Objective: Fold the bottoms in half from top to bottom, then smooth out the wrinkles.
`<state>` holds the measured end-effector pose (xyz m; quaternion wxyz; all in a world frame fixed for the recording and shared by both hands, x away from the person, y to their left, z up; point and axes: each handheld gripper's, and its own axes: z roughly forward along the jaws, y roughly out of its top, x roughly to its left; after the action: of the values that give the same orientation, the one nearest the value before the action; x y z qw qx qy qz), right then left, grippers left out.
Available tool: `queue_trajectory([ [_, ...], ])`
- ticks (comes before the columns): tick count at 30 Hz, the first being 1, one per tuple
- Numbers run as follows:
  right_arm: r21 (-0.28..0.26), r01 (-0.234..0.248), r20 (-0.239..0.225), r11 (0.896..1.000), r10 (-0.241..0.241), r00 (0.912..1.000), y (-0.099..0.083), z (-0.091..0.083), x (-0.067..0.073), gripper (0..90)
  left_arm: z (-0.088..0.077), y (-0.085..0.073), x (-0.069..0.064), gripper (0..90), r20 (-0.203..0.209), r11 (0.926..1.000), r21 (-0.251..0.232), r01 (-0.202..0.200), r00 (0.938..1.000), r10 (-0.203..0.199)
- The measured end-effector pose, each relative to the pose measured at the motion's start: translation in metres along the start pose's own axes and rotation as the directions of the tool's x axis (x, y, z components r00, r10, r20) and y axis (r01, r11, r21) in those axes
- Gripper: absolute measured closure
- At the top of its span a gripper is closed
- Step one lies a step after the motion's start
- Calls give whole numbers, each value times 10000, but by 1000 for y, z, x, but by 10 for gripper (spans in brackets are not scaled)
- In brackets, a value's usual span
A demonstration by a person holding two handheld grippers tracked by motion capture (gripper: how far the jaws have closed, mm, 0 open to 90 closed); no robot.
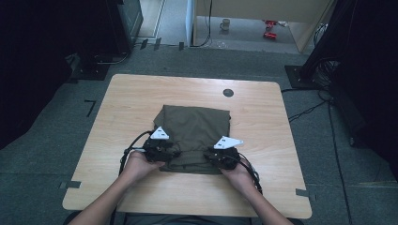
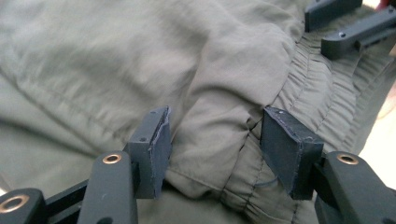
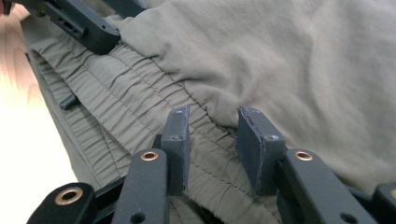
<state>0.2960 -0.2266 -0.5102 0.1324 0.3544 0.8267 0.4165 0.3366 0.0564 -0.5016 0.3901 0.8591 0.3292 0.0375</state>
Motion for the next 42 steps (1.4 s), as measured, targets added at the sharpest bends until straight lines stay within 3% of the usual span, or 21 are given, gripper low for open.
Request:
queue_trajectory([
  [1, 54, -132, -61, 9999, 132, 9999, -1, -1, 0, 639, -2, -4, -2, 439, -130, 9998, -154, -89, 9999, 87],
  [5, -230, 236, 178, 9995, -232, 9996, -9, -5, 8, 634, -4, -7, -9, 438, -419, 9990, -317, -317, 9987, 304],
  [7, -209, 148, 280, 9997, -142, 9995, -9, -6, 10, 620, -5, -7, -8, 424, -283, 9992, -402, -37, 9996, 26],
  [10, -214, -191, 77, 9996, 193, 9998, -5, -9, 9, 549, -11, -5, -6, 377, -168, 9979, -642, 57, 9998, -67],
  [14, -591, -604, -132, 9964, 598, 9981, -1, -16, 3, 502, -18, -2, -7, 362, -158, 9955, -943, 28, 9999, -43],
  [17, -988, -823, -30, 9917, 825, 9966, 1, -21, -3, 467, -19, 0, -7, 360, -119, 9961, -886, -12, 9999, 1],
  [20, -1056, -1105, -93, 9883, 1102, 9939, 2, -24, -8, 451, -23, 3, -7, 359, -121, 9955, -948, -13, 9999, 1],
  [28, -1239, -1077, 453, 9864, 1141, 9924, 6, -30, -24, 438, -37, 5, 0, 358, -370, 9930, -1179, 16, 9993, -60],
  [32, -1113, -1181, 699, 9867, 1263, 9895, 2, -26, -35, 438, -44, 2, 7, 356, -529, 9915, -1299, 73, 9985, -143],
  [35, -572, -1003, 1099, 9933, 1061, 9883, 3, -23, -42, 422, -49, 1, 13, 356, -656, 9903, -1383, 158, 9975, -251],
  [39, -581, -1308, 1069, 9897, 1365, 9849, 2, -21, -52, 422, -54, -1, 20, 356, -744, 9885, -1483, 293, 9964, -407],
  [42, -687, -1274, 1195, 9895, 1350, 9836, 1, -19, -55, 422, -57, -3, 24, 356, -844, 9894, -1416, 324, 9954, -446],
])
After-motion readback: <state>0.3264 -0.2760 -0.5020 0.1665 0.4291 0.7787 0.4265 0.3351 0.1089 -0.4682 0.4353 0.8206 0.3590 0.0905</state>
